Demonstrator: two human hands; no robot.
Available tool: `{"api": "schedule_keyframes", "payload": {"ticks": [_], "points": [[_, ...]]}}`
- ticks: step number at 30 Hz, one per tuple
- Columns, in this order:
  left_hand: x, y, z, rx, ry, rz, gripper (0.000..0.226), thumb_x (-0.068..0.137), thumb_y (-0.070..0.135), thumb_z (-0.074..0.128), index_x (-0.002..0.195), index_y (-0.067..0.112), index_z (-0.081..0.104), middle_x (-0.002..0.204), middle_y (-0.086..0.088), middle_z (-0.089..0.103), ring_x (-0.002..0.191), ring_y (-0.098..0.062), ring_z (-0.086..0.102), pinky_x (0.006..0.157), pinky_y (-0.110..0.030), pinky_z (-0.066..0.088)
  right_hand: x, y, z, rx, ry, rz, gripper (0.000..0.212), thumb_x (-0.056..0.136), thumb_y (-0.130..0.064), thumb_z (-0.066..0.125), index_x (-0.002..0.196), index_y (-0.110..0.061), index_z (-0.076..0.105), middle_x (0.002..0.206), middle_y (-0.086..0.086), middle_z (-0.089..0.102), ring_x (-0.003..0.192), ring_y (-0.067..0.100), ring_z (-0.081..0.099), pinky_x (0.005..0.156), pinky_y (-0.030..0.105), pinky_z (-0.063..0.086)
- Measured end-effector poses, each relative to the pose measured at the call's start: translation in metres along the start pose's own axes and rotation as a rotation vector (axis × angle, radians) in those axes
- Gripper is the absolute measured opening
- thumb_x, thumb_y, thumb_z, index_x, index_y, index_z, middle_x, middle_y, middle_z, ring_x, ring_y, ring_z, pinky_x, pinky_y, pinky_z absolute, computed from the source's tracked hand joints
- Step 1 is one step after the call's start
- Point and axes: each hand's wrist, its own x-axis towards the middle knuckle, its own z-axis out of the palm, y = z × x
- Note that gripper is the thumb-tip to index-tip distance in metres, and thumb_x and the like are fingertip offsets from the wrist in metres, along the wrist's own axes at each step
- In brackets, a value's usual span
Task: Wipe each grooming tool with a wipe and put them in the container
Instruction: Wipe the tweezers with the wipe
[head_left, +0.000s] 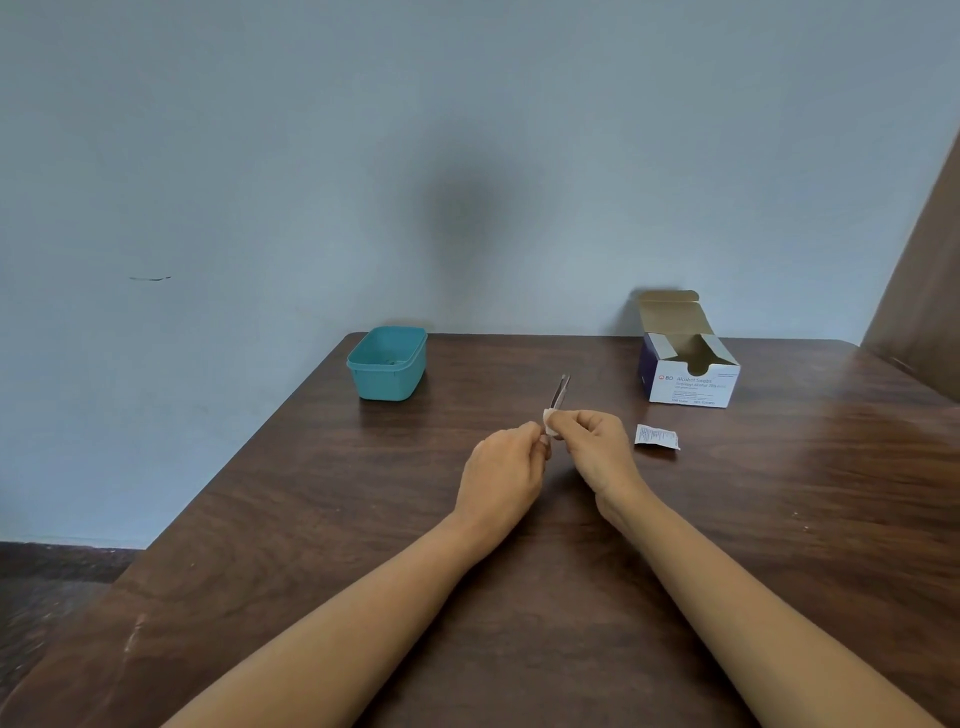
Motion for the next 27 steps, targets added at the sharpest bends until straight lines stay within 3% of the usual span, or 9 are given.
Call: {"api": "schedule_keyframes", "payload": {"ticks": [4,7,11,14,19,24,27], "points": [[0.0,0.005,0.0,0.002,-0.05,-0.003,0.025,0.1,0.026,0.042,0.085,0.018,0.061,0.078,0.003,0.065,0.073,-0.012,0.059,0.07,-0.032,0.048,0.005,0.001,-0.003,0.002,0.055,-0.033,0.034,0.088,-0.021,0.062,0.074,0.01,0.063,0.063,0.006,0.049,0.063,0.013,0.042,0.062,0.029,0.034],[0.0,0.006,0.0,-0.017,-0.08,-0.004,0.026,0.1,0.027,0.042,0.087,0.017,0.062,0.078,0.003,0.065,0.073,-0.011,0.06,0.072,-0.035,0.051,0.008,0.0,-0.007,0.02,0.077,-0.038,0.033,0.091,-0.022,0.059,0.077,0.007,0.065,0.06,0.004,0.043,0.058,0.009,0.036,0.056,0.025,0.032],[-0.001,0.008,0.0,-0.031,-0.103,-0.002,0.027,0.1,0.029,0.043,0.088,0.016,0.063,0.079,0.004,0.066,0.073,-0.011,0.061,0.073,-0.037,0.052,0.014,0.002,-0.012,0.076,0.096,-0.05,0.037,0.092,-0.023,0.058,0.08,0.013,0.062,0.072,0.007,0.039,0.066,0.017,0.033,0.053,0.018,0.032],[-0.001,0.007,0.002,-0.014,-0.114,0.004,0.027,0.099,0.029,0.043,0.087,0.015,0.062,0.078,0.002,0.065,0.072,-0.014,0.061,0.071,-0.04,0.052,0.018,0.003,-0.014,0.149,0.13,-0.011,0.041,0.091,-0.023,0.06,0.081,0.016,0.058,0.078,0.005,0.042,0.074,0.018,0.036,0.064,0.024,0.033],[-0.002,0.008,0.001,0.013,-0.117,0.029,0.026,0.099,0.028,0.043,0.088,0.015,0.062,0.079,0.001,0.065,0.072,-0.013,0.06,0.072,-0.038,0.053,0.017,0.001,-0.016,0.14,0.076,0.034,0.03,0.092,-0.025,0.06,0.066,-0.01,0.059,0.064,-0.002,0.047,0.063,0.006,0.042,0.064,0.02,0.035],[0.0,0.002,0.001,0.001,-0.08,-0.013,0.024,0.099,0.026,0.043,0.089,0.016,0.063,0.079,0.002,0.065,0.073,-0.012,0.061,0.073,-0.038,0.053,0.011,0.013,-0.006,-0.088,-0.039,-0.086,0.044,0.092,-0.03,0.057,0.075,0.011,0.061,0.067,0.012,0.05,0.066,0.016,0.043,0.061,0.03,0.034],[0.0,0.0,-0.001,-0.011,-0.038,-0.026,0.022,0.099,0.023,0.043,0.091,0.017,0.063,0.081,0.003,0.066,0.075,-0.011,0.061,0.073,-0.033,0.052,0.01,0.018,-0.002,-0.134,-0.074,-0.148,0.04,0.09,-0.035,0.059,0.069,-0.002,0.068,0.069,0.02,0.064,0.066,0.016,0.053,0.069,0.037,0.046]]}}
